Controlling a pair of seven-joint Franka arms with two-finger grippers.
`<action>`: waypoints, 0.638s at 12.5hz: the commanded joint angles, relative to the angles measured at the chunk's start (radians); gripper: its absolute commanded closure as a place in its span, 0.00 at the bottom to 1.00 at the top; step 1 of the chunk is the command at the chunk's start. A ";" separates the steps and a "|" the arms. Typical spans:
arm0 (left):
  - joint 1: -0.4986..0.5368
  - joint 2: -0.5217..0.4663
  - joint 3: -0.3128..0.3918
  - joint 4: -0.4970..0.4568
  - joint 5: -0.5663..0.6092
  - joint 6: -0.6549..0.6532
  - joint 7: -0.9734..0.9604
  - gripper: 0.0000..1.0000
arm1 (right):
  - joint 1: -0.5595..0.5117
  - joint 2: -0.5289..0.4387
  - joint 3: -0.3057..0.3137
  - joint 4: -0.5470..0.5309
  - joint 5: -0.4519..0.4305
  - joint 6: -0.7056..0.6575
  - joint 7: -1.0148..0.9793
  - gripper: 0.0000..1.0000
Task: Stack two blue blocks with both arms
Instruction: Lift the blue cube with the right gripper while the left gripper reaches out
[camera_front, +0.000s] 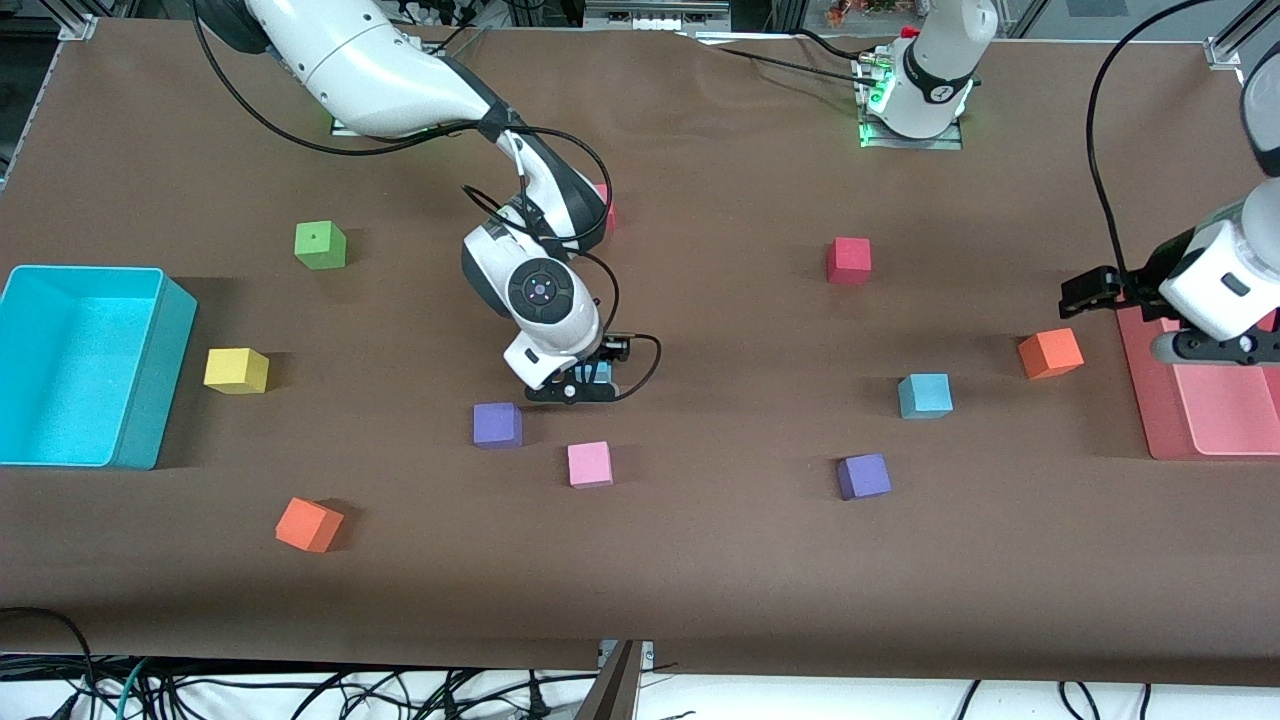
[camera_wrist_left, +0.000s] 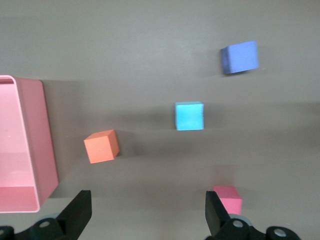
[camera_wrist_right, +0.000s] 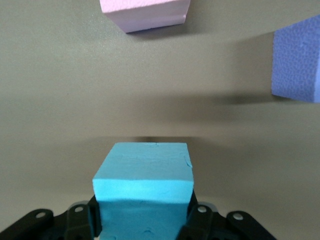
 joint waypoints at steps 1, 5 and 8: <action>-0.006 0.063 0.000 -0.013 0.059 0.047 0.008 0.00 | 0.010 0.022 0.001 0.009 -0.039 0.029 0.027 0.70; -0.008 0.089 -0.002 -0.021 0.048 0.073 0.017 0.00 | 0.010 0.031 0.001 -0.055 -0.074 0.133 0.028 0.01; -0.012 0.120 -0.003 -0.102 0.045 0.211 0.013 0.00 | 0.007 -0.016 0.003 -0.054 -0.070 0.120 0.007 0.01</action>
